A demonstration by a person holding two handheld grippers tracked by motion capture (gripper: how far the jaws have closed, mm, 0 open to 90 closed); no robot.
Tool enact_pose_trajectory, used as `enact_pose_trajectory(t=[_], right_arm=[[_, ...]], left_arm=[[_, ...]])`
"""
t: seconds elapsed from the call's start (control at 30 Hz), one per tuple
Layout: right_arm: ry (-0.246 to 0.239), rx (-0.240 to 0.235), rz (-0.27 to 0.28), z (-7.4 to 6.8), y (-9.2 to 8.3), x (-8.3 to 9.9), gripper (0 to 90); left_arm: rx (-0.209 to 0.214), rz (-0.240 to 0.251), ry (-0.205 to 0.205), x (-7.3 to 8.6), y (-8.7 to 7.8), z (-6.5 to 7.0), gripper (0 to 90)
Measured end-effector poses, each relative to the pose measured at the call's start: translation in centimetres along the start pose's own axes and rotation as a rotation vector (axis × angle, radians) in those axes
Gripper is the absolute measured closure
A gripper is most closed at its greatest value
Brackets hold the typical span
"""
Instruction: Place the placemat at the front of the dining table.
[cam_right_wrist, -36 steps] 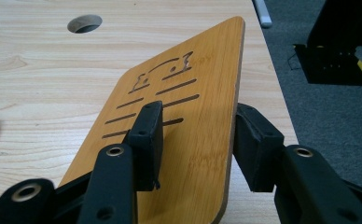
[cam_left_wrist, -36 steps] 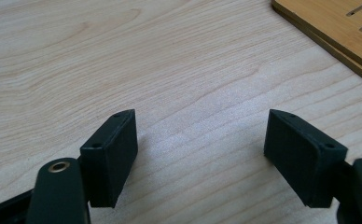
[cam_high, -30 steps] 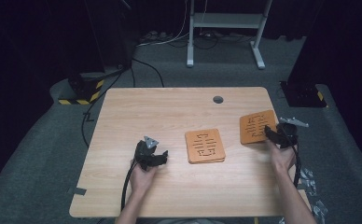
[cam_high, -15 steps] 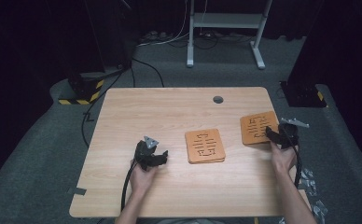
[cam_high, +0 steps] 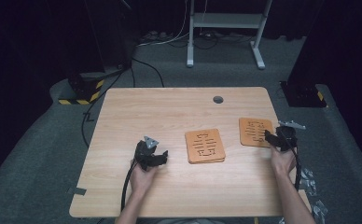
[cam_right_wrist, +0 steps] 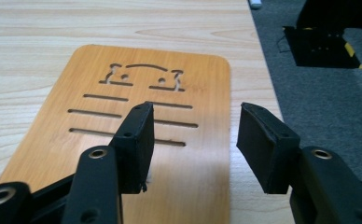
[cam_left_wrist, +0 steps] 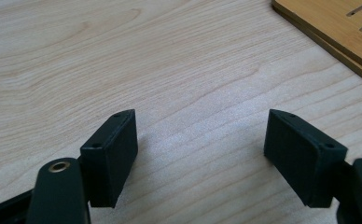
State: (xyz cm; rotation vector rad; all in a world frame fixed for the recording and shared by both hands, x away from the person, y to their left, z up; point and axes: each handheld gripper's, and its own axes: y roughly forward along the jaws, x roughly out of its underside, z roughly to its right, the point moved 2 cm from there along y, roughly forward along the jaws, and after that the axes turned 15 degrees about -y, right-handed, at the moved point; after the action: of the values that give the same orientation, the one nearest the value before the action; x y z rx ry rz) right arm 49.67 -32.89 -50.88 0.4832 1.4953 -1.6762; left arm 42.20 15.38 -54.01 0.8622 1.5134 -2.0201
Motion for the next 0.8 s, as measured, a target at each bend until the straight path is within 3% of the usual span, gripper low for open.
enact_pose_trajectory(t=[0.27,0.37,0.47,0.8], right_arm=[[-0.010,-0.044,0.025,-1.0,-0.6,-0.4,42.8],[-0.005,-0.078,0.037,-1.6,-1.1,-0.4,42.8],[-0.036,-0.098,0.054,-2.4,-1.4,-0.1,42.8],[-0.036,-0.186,0.076,-4.1,-3.2,0.4,42.7]], left_arm=[[0.000,0.000,0.000,0.0,0.0,0.0,25.9],[0.000,0.000,-0.001,0.0,0.0,0.0,25.9],[0.000,0.000,-0.001,0.0,0.0,0.0,25.9],[0.000,0.000,-0.002,0.0,0.0,0.0,25.9]])
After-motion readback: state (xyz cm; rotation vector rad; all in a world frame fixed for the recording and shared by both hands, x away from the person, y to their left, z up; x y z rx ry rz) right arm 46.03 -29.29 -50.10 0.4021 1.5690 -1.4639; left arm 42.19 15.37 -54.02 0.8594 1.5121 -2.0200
